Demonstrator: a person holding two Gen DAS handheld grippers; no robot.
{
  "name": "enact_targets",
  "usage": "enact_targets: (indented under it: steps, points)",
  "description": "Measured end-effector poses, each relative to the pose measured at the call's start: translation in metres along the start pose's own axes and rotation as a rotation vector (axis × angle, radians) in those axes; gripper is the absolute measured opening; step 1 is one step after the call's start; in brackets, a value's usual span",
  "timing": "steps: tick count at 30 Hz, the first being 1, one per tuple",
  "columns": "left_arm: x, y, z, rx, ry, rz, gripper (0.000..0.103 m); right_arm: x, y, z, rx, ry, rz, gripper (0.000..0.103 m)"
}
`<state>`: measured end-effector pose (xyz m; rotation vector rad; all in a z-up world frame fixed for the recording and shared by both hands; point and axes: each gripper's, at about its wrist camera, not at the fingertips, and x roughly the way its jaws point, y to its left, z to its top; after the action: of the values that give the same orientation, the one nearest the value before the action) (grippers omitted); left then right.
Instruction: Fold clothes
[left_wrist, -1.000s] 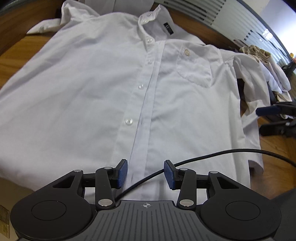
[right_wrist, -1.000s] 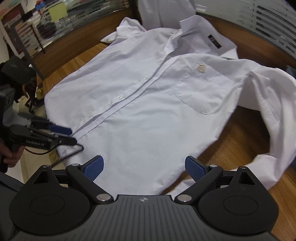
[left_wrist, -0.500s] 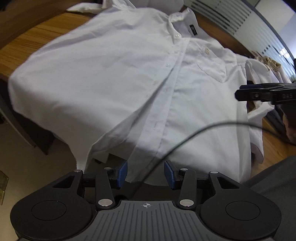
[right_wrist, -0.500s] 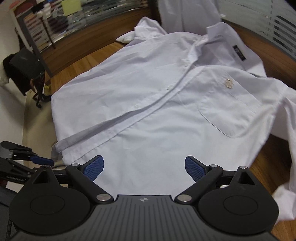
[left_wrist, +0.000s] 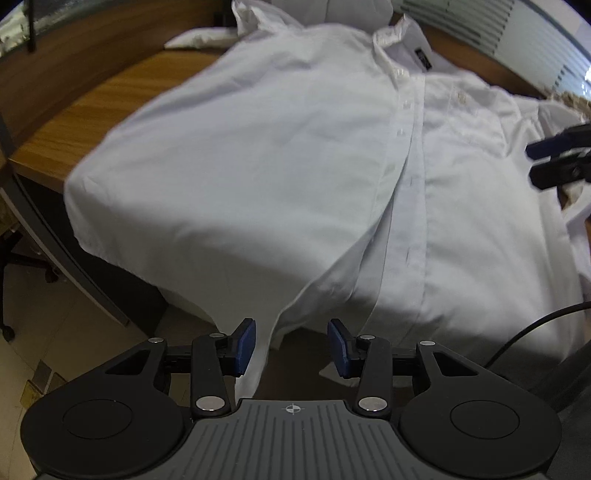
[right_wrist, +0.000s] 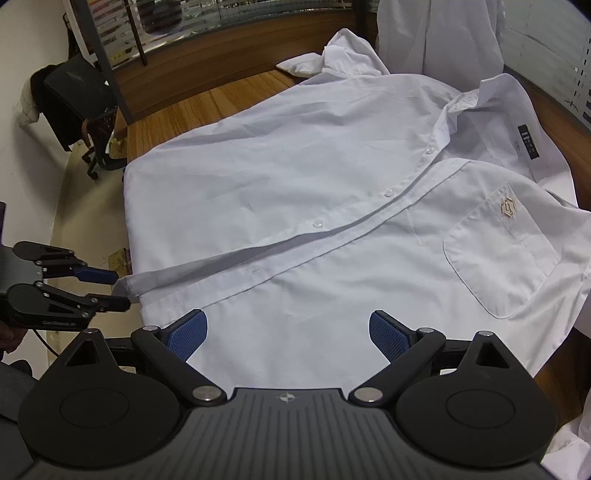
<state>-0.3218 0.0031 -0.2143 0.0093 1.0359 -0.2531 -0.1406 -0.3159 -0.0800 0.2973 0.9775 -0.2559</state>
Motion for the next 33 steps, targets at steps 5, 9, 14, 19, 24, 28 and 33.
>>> enact_targets:
  steps: [5,9,14,19,24,28,33]
  points:
    - [-0.013,-0.011,-0.001,0.102,-0.048,0.107,0.002,-0.001,0.000,-0.008,0.020,0.014,-0.018,0.097]
    - [-0.051,-0.022,0.004,0.151,-0.121,0.120,0.002,-0.001,-0.002,-0.016,0.039,0.020,-0.021,0.097]
    - [-0.050,-0.041,-0.009,0.265,-0.081,0.093,0.002,0.010,0.000,-0.023,0.057,0.048,-0.010,0.097]
    - [-0.028,-0.052,-0.030,0.301,-0.002,0.075,0.006,0.018,0.011,-0.021,0.010,0.068,0.007,0.097]
    - [-0.008,-0.045,-0.043,0.221,0.065,0.006,0.006,0.022,0.024,-0.007,-0.036,0.067,0.047,0.097]
    - [-0.009,-0.035,-0.050,0.118,0.073,0.005,0.013,0.032,0.039,0.011,-0.079,0.051,0.073,0.097]
    - [-0.029,-0.013,-0.047,-0.037,0.027,0.044,0.029,0.043,0.051,0.028,-0.099,0.035,0.091,0.097]
